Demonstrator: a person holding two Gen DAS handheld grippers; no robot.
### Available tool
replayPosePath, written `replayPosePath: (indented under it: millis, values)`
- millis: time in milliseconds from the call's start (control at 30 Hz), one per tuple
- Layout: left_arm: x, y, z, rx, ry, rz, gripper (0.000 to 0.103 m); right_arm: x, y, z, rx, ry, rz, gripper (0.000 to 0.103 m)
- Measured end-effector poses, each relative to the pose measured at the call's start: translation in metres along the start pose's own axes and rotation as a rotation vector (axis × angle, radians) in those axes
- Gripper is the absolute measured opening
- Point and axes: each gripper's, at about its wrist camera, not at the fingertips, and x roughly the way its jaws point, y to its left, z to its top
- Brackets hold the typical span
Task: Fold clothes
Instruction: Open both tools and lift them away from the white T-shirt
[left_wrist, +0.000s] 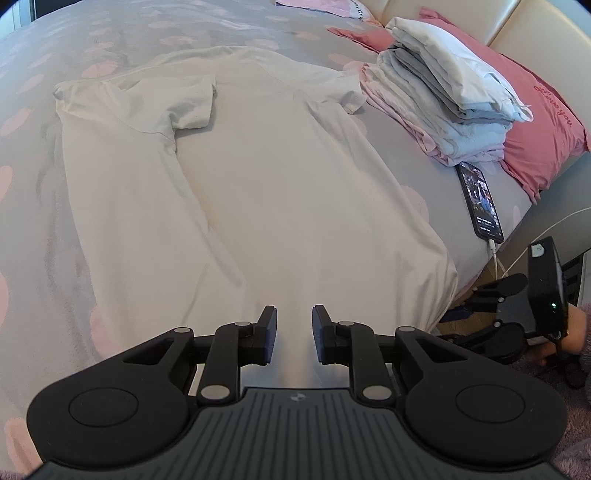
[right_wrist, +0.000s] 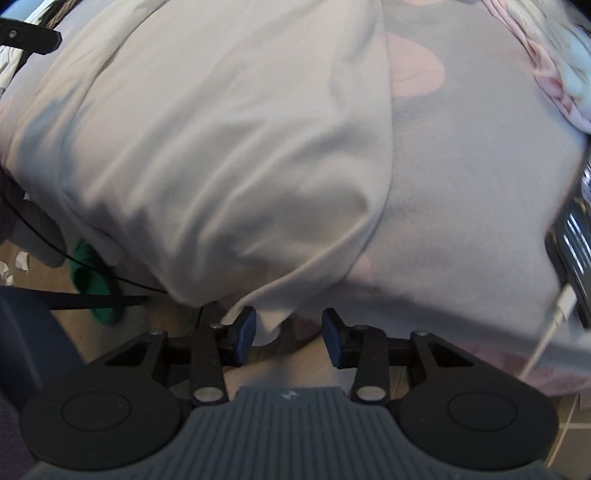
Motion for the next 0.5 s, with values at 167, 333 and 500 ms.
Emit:
replayPosePath:
  millis: [167,333,500]
  values:
    - [-0.001,0.000,-0.001,0.005,-0.002,0.011,0.025,0.007,-0.003,-0.001,0.057,0.028,0.014,0.003]
    - [-0.001,0.002,0.000,-0.003,-0.003,0.012,0.025,-0.018,-0.011,-0.012,0.185,0.089,0.000,0.002]
    - [-0.002,-0.006,0.002,0.025,-0.002,-0.005,0.025,-0.035,-0.038,-0.030,0.343,0.115,-0.019,0.001]
